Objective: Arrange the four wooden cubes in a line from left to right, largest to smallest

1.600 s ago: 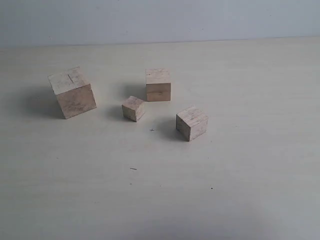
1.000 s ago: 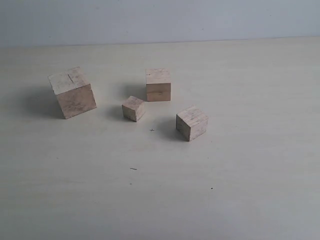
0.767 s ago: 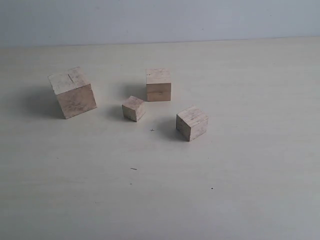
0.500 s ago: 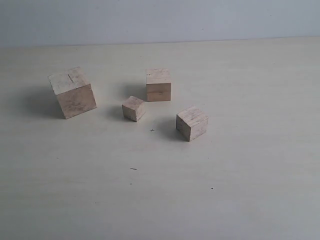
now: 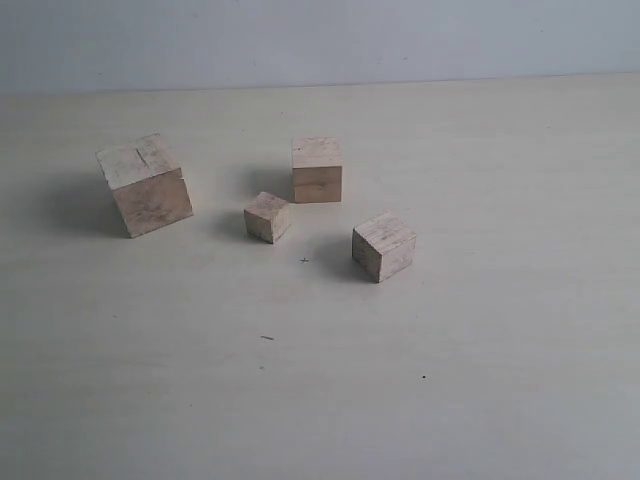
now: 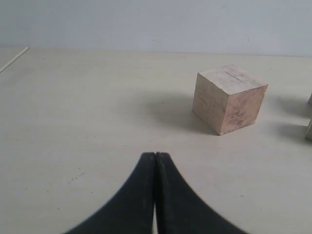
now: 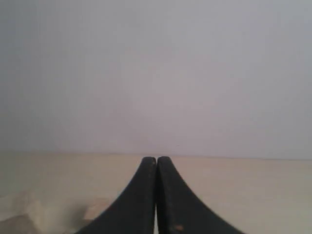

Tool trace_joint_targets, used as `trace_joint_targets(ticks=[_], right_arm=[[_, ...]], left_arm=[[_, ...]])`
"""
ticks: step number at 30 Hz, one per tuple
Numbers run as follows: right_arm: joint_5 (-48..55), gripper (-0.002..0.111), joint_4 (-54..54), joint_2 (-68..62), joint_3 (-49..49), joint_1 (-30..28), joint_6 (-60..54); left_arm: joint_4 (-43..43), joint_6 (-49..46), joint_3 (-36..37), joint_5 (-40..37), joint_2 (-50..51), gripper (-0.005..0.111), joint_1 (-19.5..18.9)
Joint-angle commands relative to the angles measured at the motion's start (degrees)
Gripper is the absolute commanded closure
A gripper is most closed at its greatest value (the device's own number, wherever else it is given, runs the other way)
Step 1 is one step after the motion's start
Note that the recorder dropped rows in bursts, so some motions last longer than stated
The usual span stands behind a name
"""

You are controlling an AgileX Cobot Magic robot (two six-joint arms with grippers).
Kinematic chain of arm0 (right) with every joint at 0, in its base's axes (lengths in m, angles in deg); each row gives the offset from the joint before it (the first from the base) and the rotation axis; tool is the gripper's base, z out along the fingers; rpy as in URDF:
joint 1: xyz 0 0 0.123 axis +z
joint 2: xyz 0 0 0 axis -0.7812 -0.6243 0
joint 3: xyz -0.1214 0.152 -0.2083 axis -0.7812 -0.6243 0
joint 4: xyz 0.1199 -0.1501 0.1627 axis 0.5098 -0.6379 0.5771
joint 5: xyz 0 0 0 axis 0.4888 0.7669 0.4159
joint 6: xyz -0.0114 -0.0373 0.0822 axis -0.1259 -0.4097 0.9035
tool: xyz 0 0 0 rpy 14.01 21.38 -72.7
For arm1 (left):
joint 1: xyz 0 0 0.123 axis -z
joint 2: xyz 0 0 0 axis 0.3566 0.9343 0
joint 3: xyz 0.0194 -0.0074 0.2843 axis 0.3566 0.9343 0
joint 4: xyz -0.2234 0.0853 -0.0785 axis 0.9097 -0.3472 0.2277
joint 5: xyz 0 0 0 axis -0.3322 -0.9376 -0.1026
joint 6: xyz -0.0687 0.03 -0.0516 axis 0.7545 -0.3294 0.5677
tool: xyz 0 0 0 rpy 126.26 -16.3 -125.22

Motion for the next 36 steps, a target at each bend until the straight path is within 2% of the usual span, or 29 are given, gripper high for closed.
trace_joint_targets(ticks=[1,5,10,15,19,26,31,36], right_arm=[[9.1,0.108,12.7,-13.5,5.0,6.1,-10.0],[11.8,0.108,13.5,-25.2,7.5,13.8,-10.6],[9.4,0.108,13.5,-37.8,11.0,24.4,-13.5],[3.1,0.108,10.7,-47.8,15.9,32.2,-13.0],[4.2,0.108,5.0,-54.7,20.8,36.6,-8.4],[6.8,0.108,5.3,-62.3,22.0,39.5,-6.7],[0.7,0.108,5.5,-63.2,22.0,39.5,-2.0],[0.3,0.108,8.1,-63.4,22.0,39.6,0.6]], left_arm=[[0.0,0.5,0.2,0.7,-0.3,0.107,0.1],[0.0,0.5,0.2,0.7,-0.3,0.107,0.1],[0.0,0.5,0.2,0.7,-0.3,0.107,0.1],[0.0,0.5,0.2,0.7,-0.3,0.107,0.1],[0.0,0.5,0.2,0.7,-0.3,0.107,0.1],[0.0,0.5,0.2,0.7,-0.3,0.107,0.1],[0.0,0.5,0.2,0.7,-0.3,0.107,0.1],[0.0,0.5,0.2,0.7,-0.3,0.107,0.1]])
